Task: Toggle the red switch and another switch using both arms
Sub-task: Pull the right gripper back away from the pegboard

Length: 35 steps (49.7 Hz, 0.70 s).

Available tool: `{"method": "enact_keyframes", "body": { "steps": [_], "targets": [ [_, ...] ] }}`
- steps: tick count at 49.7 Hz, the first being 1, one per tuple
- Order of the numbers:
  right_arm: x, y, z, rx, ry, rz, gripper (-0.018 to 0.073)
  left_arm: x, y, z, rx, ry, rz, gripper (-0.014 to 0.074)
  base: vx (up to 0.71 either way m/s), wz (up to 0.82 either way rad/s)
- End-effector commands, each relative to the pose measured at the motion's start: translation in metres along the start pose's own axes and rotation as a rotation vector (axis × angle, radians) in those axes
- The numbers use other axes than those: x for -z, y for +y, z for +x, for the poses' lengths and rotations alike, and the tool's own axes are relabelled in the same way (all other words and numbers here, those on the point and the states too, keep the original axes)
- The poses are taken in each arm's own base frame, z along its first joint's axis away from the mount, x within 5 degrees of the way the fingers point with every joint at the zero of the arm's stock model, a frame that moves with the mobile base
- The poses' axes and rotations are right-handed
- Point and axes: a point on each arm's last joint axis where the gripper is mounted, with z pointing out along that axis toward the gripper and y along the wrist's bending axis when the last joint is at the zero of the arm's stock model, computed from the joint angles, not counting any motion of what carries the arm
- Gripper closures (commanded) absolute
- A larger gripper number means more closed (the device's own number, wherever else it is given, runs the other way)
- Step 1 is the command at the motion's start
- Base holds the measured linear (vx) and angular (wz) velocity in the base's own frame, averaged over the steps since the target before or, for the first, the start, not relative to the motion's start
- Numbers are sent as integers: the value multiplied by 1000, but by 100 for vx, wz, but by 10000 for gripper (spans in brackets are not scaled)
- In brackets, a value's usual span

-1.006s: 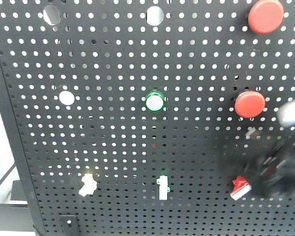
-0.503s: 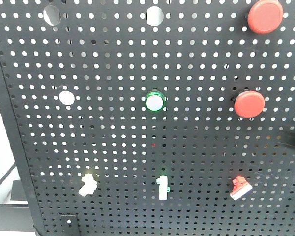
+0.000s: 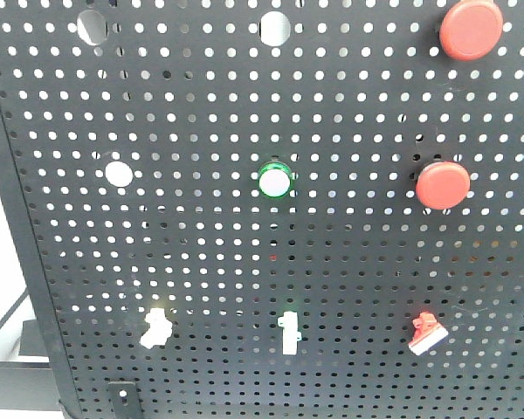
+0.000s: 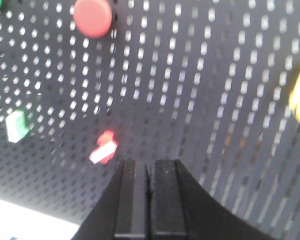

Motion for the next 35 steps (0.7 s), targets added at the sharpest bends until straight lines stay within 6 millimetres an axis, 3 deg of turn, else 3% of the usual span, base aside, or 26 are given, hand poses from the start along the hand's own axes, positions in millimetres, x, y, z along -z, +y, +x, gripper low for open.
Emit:
{"method": "enact_keyframes", "body": {
  "steps": [1,26,35],
  "targets": [
    [0,-1,-5,-16,-29,11,566,0,1,-6,31,-39,-8,603,0,0],
    [-3,1,4,-19,29,-8,566,-2,-1,2,33,12,18,603,0,0],
    [-3,1,4,-19,29,-8,566,-4,16,9,-141,-19,-167,603,0,0]
  ]
}}
